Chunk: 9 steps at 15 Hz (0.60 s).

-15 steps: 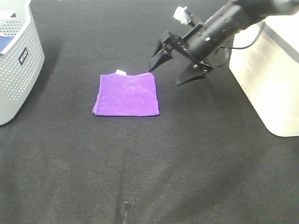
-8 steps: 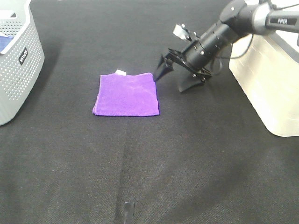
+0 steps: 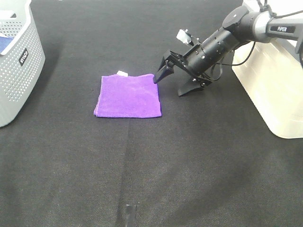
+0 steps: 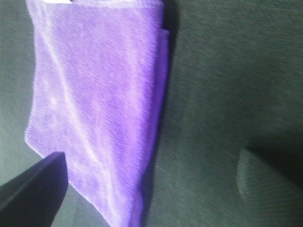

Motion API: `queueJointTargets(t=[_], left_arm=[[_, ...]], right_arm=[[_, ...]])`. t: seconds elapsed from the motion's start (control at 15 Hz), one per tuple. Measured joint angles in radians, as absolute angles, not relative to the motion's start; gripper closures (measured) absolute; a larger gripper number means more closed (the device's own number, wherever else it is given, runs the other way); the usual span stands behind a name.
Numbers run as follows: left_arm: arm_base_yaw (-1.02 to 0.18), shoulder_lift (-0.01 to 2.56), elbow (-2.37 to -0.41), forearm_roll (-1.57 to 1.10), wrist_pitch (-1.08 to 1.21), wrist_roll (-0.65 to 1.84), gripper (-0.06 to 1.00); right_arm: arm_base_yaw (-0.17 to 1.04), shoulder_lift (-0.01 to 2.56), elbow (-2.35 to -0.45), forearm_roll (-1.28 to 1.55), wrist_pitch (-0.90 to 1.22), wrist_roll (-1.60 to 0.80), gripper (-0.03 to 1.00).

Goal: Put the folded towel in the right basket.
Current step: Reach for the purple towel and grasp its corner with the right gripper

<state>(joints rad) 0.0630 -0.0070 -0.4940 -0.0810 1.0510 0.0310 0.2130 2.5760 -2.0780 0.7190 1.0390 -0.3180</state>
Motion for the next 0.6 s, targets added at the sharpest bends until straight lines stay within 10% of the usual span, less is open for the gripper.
queueJointTargets(t=[0.4, 0.6], left_arm=[[0.063, -0.007, -0.494, -0.081, 1.051, 0.032, -0.05], [0.063, -0.007, -0.494, -0.081, 1.051, 0.032, -0.05]], right_arm=[[0.36, 2.63, -2.097, 0.79, 0.935, -0.311, 0.11], [0.424, 2.644, -2.097, 0.803, 0.856, -0.305, 0.37]])
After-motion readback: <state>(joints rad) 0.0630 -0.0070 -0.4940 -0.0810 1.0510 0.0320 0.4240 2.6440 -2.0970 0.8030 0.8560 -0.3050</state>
